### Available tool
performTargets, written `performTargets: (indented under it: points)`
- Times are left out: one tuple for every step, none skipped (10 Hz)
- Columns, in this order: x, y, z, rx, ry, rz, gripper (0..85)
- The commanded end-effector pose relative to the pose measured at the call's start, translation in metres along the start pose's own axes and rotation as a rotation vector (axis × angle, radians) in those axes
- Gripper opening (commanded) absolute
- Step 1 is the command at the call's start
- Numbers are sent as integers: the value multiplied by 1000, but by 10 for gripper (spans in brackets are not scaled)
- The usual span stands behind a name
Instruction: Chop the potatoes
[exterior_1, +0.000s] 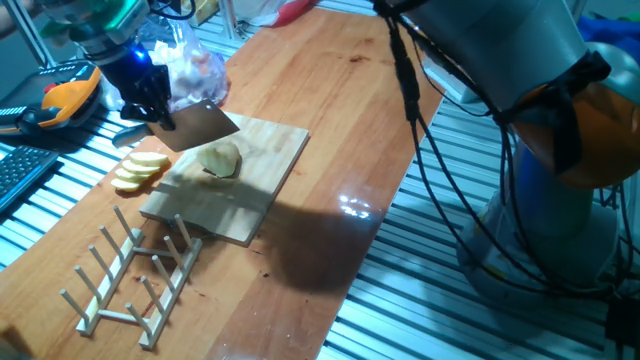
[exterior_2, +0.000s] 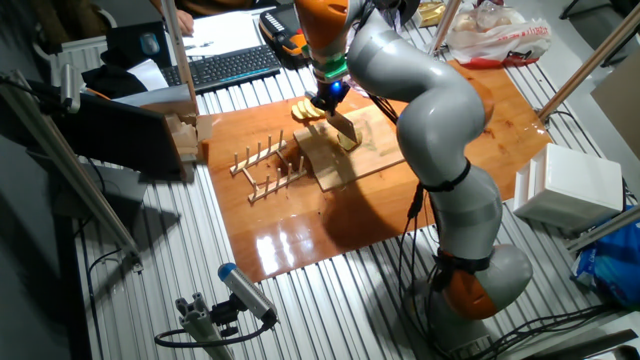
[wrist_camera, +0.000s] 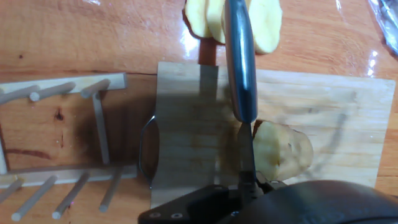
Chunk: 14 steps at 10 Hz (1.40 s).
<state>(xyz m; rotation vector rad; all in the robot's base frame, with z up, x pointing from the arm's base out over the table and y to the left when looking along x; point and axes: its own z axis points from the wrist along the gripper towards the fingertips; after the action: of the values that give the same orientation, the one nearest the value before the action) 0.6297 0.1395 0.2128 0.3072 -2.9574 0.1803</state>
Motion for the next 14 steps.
performTargets:
  points:
    - [-3, 0, -2, -1, -1, -3, 0]
    - [-5, 2, -4, 5, 0, -3, 0]
    - [0, 4, -6, 14, 1, -3, 0]
    - [8, 4, -7, 15, 4, -3, 0]
    - [19, 3, -6, 13, 8, -5, 0]
    - [29, -1, -3, 3, 3, -9, 0]
    - [40, -7, 1, -1, -1, -12, 0]
    - [45, -10, 4, 8, -7, -15, 0]
    - [49, -14, 8, 14, -10, -31, 0]
    - [52, -17, 9, -3, -18, -48, 0]
    - [52, -17, 9, -17, -35, -29, 0]
    - [52, -17, 9, -18, -46, 0, 0]
    - [52, -17, 9, -23, -46, 32, 0]
    - [52, -17, 9, -21, -19, 52, 0]
